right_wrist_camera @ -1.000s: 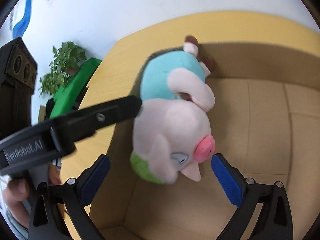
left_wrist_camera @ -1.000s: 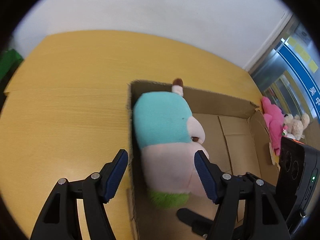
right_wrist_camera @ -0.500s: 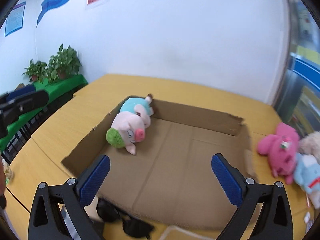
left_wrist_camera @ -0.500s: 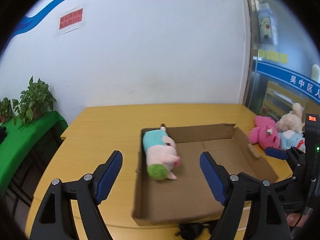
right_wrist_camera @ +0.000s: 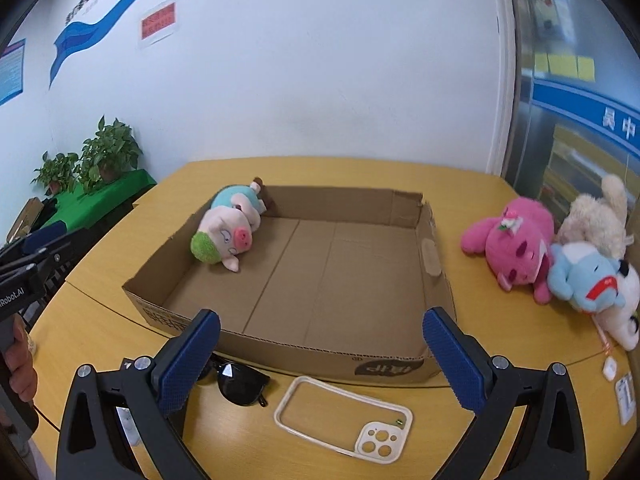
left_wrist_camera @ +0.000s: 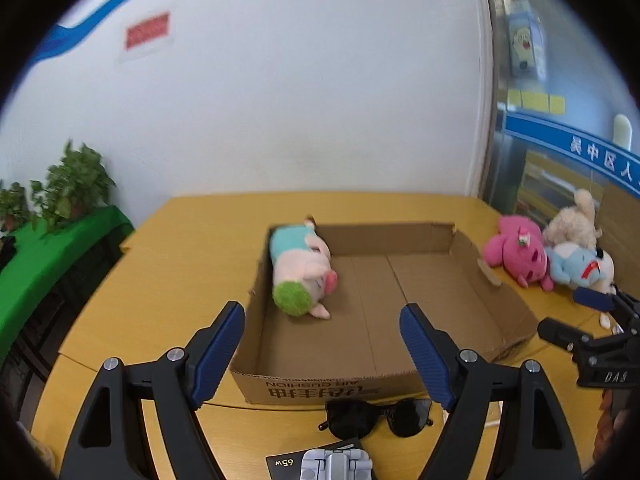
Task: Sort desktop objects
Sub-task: 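Move the right gripper to the white phone case on the table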
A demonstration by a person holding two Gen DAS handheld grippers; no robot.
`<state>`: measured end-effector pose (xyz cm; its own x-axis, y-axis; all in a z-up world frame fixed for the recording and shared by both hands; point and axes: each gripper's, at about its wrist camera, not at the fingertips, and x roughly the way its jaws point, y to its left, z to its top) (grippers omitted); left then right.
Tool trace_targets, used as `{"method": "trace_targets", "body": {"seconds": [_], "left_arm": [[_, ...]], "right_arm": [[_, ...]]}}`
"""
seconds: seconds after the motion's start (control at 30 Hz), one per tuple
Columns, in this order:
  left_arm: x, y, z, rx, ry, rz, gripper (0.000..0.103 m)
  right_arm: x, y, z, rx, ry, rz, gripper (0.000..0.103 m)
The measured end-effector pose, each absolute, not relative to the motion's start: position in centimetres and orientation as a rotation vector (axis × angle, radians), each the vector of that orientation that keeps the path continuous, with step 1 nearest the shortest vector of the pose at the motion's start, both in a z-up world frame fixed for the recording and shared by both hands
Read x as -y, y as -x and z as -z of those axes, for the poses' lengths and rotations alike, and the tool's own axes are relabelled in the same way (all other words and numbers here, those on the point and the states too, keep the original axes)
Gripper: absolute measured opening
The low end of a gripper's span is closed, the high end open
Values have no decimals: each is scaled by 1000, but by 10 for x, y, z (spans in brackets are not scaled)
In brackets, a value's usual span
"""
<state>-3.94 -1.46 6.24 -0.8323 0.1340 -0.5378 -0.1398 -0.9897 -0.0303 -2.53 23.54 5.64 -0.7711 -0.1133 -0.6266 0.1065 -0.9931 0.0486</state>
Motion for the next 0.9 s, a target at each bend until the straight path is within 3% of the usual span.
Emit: {"method": "trace_targets", "body": {"seconds": [0.4,0.6,0.9], "left_arm": [[47,131,54,57,1289,-2723,80],[38,121,58,-106,1310,-2719,80],[41,100,55,-82,1377,-2673,80]], "right_arm": [[-276,118,36,104,-1296,2774,103],[-298,117,55,96,-1363,2772,103],[-303,97,54,82,-1383,2754,103]]}}
